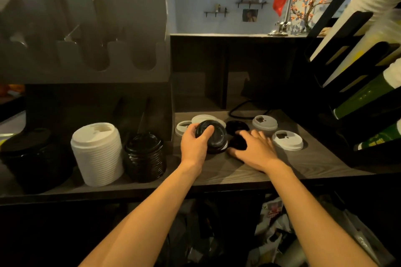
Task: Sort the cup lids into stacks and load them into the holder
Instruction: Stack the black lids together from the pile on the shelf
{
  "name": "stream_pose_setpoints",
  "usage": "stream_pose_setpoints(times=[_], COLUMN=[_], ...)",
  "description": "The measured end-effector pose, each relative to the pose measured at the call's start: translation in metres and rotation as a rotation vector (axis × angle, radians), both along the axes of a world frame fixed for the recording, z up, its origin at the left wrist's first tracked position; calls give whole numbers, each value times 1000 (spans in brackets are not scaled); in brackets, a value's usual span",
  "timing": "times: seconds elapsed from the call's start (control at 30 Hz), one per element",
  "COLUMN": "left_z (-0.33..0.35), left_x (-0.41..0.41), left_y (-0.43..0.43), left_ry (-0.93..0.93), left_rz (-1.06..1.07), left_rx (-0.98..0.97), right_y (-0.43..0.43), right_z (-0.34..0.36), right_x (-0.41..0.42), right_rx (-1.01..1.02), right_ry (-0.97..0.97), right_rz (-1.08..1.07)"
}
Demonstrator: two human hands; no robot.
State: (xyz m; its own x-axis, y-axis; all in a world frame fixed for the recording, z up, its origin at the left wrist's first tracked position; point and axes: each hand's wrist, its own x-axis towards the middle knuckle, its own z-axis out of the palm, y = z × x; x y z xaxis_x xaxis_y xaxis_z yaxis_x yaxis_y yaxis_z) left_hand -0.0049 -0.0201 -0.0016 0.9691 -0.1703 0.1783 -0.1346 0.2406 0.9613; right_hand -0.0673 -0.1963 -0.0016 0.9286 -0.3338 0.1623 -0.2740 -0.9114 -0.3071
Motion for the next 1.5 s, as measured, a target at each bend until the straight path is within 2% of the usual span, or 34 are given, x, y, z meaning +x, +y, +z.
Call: stream_pose_setpoints(times=[0.17, 0.27, 0.37, 0.53, 0.73, 0.9, 1.1, 1.27, 1.33, 1.4, 1.43, 1.5], left_z=[0, 0, 1, 5, 7, 5, 5, 1, -1, -2, -2, -2], left_x=[1, 2, 1, -1, -5, -6, -5, -4, -1, 1, 2, 1], left_y=[-2, -2, -1, -2, -2, -2, 2, -1, -2, -1, -2, -2], left_ry=[-27, -31, -35, 49, 42, -25, -57, -75, -88, -84, -85, -81], left_rz=[64, 70, 37, -41, -137, -153, -145, -113, -24, 41, 49, 39], left_rx=[-17, -15, 0, -47, -41, 11, -33, 4, 37, 56, 66, 87], right_y=[5, 14, 21, 25, 31, 31, 31, 27, 23, 15, 10, 3], right_z=[7, 5, 4, 2, 0, 3, 1, 5, 5, 6, 6, 5], right_x=[-8, -8, -4, -1, -4, -8, -7, -7, -3, 7, 13, 22], right_rx=[232, 198, 188, 145, 82, 95, 111, 239, 316, 280, 206, 97], right_ry=[-422, -636, -722, -636, -521, -485, -448, -373, -482, -590, -559, -324], right_rz=[108, 138, 180, 332, 465, 457, 449, 478, 422, 217, 99, -56])
